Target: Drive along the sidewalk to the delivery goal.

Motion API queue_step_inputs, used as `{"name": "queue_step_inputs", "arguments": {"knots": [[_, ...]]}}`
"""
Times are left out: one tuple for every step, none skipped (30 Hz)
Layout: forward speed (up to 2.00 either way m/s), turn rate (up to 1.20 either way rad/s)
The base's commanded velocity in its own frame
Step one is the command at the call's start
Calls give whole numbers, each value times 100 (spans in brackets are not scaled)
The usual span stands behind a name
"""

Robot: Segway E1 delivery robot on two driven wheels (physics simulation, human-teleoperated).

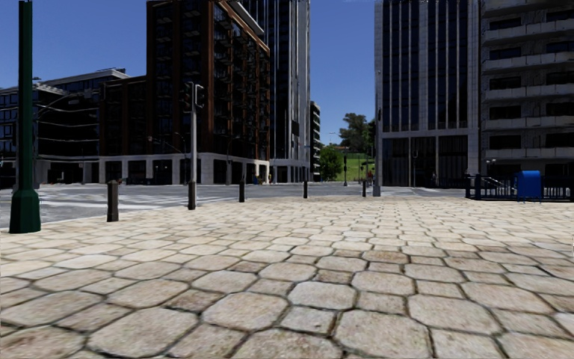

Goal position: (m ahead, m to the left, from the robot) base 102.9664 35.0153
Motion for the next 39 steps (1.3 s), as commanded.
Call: {"name": "queue_step_inputs", "arguments": {"knots": [[200,-42],[200,-42],[200,-42],[200,-42],[200,-42],[200,-42],[200,-42],[200,-42],[200,-42],[200,-42],[200,-42],[200,-42],[200,-42],[200,-42],[200,-43],[200,-43],[200,-43],[200,-43],[200,-43],[200,-43],[200,-43],[200,-43],[200,-43],[200,-43],[200,-43],[200,-43],[200,-43],[200,-43],[200,-43],[200,-43],[200,-43],[200,-43],[200,-43],[200,-43],[200,-43],[200,-43],[200,-43],[200,-43],[200,-43]]}}
